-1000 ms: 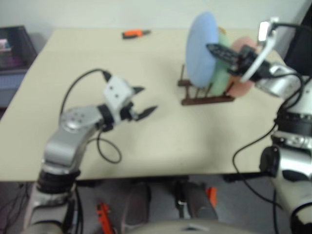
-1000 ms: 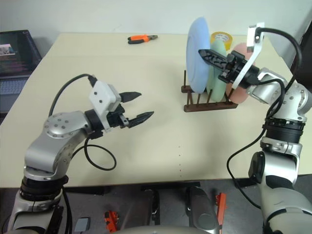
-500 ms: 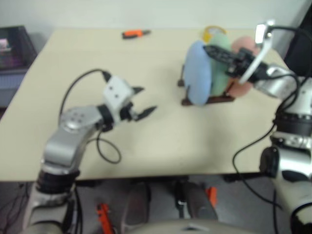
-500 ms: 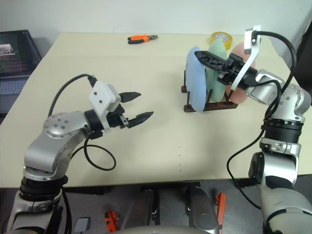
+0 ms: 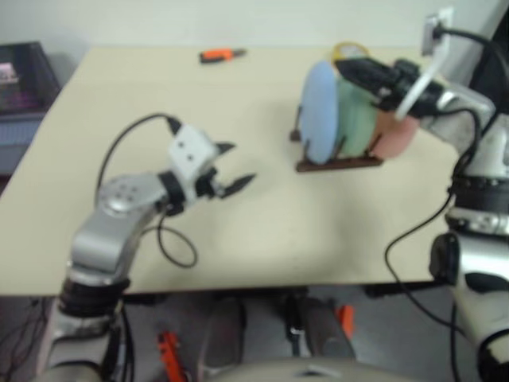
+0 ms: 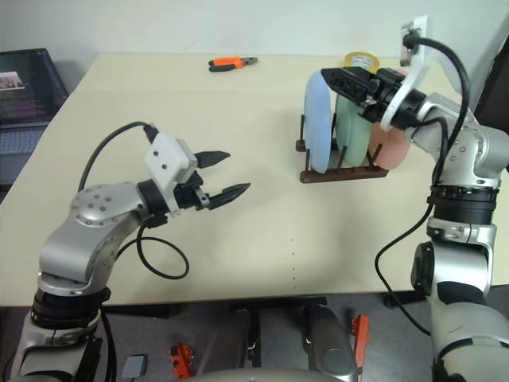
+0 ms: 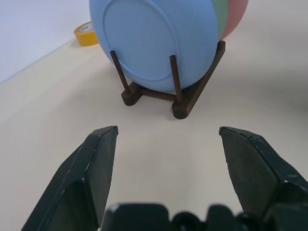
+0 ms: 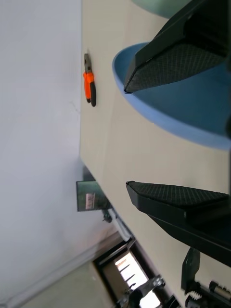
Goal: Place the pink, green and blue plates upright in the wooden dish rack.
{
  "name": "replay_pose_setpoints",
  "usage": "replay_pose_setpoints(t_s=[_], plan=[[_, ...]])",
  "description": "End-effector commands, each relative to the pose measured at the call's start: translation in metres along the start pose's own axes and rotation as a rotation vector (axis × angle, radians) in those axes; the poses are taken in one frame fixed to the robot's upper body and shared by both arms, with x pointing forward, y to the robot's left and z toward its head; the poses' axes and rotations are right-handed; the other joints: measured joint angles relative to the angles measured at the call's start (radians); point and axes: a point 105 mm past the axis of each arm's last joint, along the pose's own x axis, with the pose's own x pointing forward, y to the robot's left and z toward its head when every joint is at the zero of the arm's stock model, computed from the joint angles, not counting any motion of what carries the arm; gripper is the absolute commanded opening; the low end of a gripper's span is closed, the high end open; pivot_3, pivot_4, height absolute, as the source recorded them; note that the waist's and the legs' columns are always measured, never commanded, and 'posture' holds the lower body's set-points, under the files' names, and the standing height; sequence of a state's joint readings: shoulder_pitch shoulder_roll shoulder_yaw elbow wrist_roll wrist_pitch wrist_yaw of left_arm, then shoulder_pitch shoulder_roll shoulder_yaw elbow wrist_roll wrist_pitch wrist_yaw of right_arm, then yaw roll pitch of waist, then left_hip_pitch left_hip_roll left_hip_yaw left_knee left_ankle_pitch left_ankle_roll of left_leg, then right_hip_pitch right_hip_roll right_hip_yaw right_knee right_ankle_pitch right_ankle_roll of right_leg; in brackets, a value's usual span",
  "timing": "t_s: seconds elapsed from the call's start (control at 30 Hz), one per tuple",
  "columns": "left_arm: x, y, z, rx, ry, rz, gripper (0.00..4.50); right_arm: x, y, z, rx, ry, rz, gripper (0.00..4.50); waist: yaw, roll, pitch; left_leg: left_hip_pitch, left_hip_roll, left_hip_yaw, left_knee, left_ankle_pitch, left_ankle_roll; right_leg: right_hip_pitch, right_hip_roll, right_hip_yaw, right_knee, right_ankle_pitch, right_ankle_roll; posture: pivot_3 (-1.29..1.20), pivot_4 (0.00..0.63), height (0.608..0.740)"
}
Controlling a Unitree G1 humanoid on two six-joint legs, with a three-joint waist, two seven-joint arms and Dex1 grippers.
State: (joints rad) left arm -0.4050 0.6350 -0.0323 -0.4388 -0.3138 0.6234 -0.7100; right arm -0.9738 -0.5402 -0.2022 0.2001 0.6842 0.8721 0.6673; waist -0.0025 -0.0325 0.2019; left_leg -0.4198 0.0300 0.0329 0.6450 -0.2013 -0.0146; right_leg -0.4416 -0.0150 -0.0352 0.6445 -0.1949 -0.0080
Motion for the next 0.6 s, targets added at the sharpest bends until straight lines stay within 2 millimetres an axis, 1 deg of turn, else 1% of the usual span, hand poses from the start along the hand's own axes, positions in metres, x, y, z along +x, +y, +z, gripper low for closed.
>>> replay_pose_setpoints(t_s=[0.03, 0.07, 0.1, 0.13, 0.2, 0.27, 0.33, 0.47, 0.6], plan=[[-0.007, 0.003, 0.015, 0.054, -0.037, 0.004, 3.71, -0.019, 0.021, 0.03, -0.17, -0.01, 0.093, 3.14, 0.0, 0.0, 0.0, 0.0, 0.0, 0.0, 0.0, 0.0, 0.0, 0.0, 0.0, 0.0, 0.0, 0.0, 0.0, 0.0, 0.15, 0.74], [-0.01, 0.005, 0.016, 0.057, -0.035, 0.004, 3.71, -0.025, 0.024, 0.031, -0.192, 0.005, 0.108, 3.14, 0.001, 0.0, 0.0, -0.001, 0.0, 0.0, 0.0, 0.0, 0.0, 0.0, 0.0, 0.0, -0.001, 0.0, 0.0, 0.0, 0.15, 0.74], [-0.017, 0.011, 0.018, 0.061, -0.031, 0.012, 3.71, -0.04, 0.022, 0.035, -0.227, 0.031, 0.112, 3.14, 0.002, 0.0, 0.0, -0.001, 0.0, 0.0, 0.0, 0.0, 0.0, 0.0, 0.0, 0.0, -0.001, 0.0, 0.0, 0.0, 0.15, 0.74], [-0.023, 0.016, 0.019, 0.064, -0.029, 0.018, 3.71, -0.05, 0.022, 0.038, -0.251, 0.051, 0.114, 3.14, 0.004, -0.001, 0.0, -0.001, 0.0, -0.001, 0.0, 0.0, 0.0, 0.0, -0.001, -0.001, -0.001, -0.001, -0.001, 0.0, 0.15, 0.74], [-0.04, 0.03, 0.025, 0.056, -0.036, 0.041, 3.71, -0.073, 0.011, 0.039, -0.296, 0.109, 0.076, 3.14, 0.005, -0.001, 0.0, -0.002, 0.0, -0.001, 0.0, 0.0, 0.0, -0.001, -0.001, -0.002, -0.002, -0.001, -0.001, 0.0, 0.15, 0.74], [-0.055, 0.041, 0.031, 0.051, -0.04, 0.053, 3.71, -0.092, -0.001, 0.033, -0.333, 0.187, 0.033, 3.14, 0.004, -0.001, 0.0, -0.002, 0.0, -0.001, 0.0, 0.0, 0.0, 0.0, -0.002, -0.002, -0.002, -0.002, -0.002, 0.0, 0.15, 0.74], [-0.074, 0.052, 0.036, 0.054, -0.032, 0.063, 3.71, -0.112, -0.011, 0.029, -0.355, 0.253, 0.002, 3.14, 0.002, -0.001, 0.0, 0.0, -0.001, 0.0, 0.0, 0.0, 0.0, 0.0, -0.002, -0.002, -0.002, -0.005, -0.007, 0.0, 0.15, 0.74], [-0.116, 0.079, 0.049, 0.039, -0.025, 0.109, 3.71, -0.156, -0.04, 0.034, -0.368, 0.296, -0.107, 3.14, -0.004, -0.001, 0.001, 0.002, -0.001, 0.0, 0.0, 0.0, 0.0, 0.0, -0.003, -0.002, -0.001, -0.005, -0.008, 0.0, 0.15, 0.74], [-0.152, 0.097, 0.054, -0.003, -0.008, 0.14, 3.71, -0.181, -0.056, 0.033, -0.366, 0.295, -0.16, 3.14, -0.007, -0.001, 0.001, 0.003, -0.001, 0.001, -0.001, -0.001, -0.001, -0.001, -0.003, -0.004, -0.001, -0.006, -0.009, 0.0, 0.15, 0.74]])
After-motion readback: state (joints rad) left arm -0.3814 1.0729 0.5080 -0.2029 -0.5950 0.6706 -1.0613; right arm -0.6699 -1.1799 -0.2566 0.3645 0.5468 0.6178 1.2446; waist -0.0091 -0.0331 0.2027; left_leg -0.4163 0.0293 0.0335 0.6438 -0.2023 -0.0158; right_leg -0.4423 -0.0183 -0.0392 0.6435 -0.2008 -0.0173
